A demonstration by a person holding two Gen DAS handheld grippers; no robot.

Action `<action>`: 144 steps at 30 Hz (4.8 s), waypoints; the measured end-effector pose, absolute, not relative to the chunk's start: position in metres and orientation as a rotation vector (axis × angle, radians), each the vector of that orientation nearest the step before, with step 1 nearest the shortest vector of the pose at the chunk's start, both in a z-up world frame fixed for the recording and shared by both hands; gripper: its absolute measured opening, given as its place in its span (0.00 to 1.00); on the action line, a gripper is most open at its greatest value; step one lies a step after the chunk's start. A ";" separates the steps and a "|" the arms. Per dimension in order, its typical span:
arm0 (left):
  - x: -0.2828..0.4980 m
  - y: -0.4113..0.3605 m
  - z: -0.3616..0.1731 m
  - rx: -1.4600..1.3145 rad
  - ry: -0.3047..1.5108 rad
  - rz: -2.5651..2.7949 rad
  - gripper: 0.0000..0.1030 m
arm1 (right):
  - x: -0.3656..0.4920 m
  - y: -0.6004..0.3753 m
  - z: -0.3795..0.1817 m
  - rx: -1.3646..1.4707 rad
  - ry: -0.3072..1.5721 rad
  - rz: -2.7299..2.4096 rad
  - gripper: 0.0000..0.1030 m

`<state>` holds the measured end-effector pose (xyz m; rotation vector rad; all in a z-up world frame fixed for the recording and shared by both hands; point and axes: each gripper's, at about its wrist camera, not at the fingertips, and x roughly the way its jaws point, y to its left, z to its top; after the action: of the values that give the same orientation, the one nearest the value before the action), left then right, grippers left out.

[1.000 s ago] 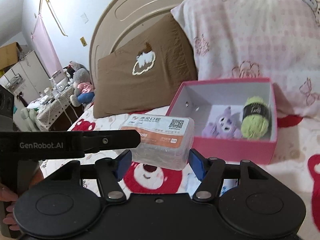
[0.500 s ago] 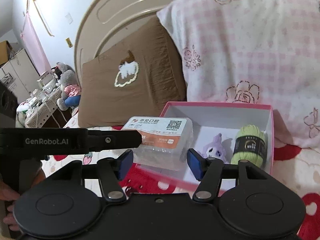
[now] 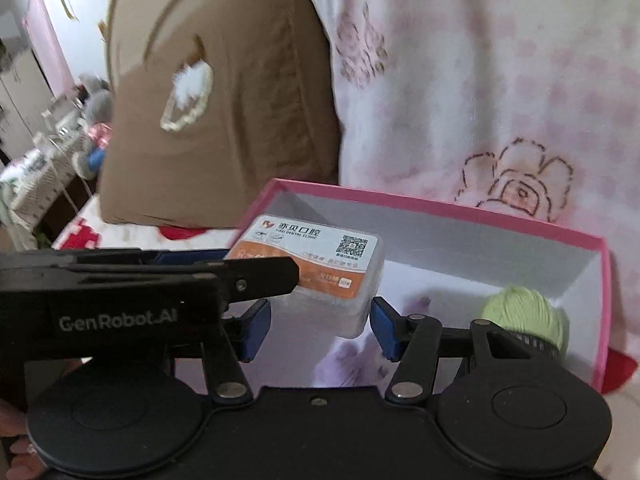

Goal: Organize objects
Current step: 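Lower the clear box into the pink box and open the right gripper, then withdraw the right gripper from the pink box toward the orange sponge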

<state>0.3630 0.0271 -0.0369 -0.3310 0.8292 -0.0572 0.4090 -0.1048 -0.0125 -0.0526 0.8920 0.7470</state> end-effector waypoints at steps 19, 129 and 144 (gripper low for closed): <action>0.405 0.020 -0.086 -0.294 0.996 -0.067 0.48 | 0.442 -0.081 -0.071 -0.087 1.065 0.595 0.58; 0.123 -0.008 0.060 -0.213 1.056 -0.272 1.00 | 0.152 -0.192 0.086 -0.313 0.846 0.710 0.98; 0.114 -0.017 0.012 -0.211 1.114 -0.297 1.00 | 0.147 -0.201 0.038 -0.252 0.927 0.775 0.98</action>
<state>0.1143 -0.0175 0.0124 -0.2106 1.1139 -0.2968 0.1465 -0.2006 0.0382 -0.2524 0.9267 0.7753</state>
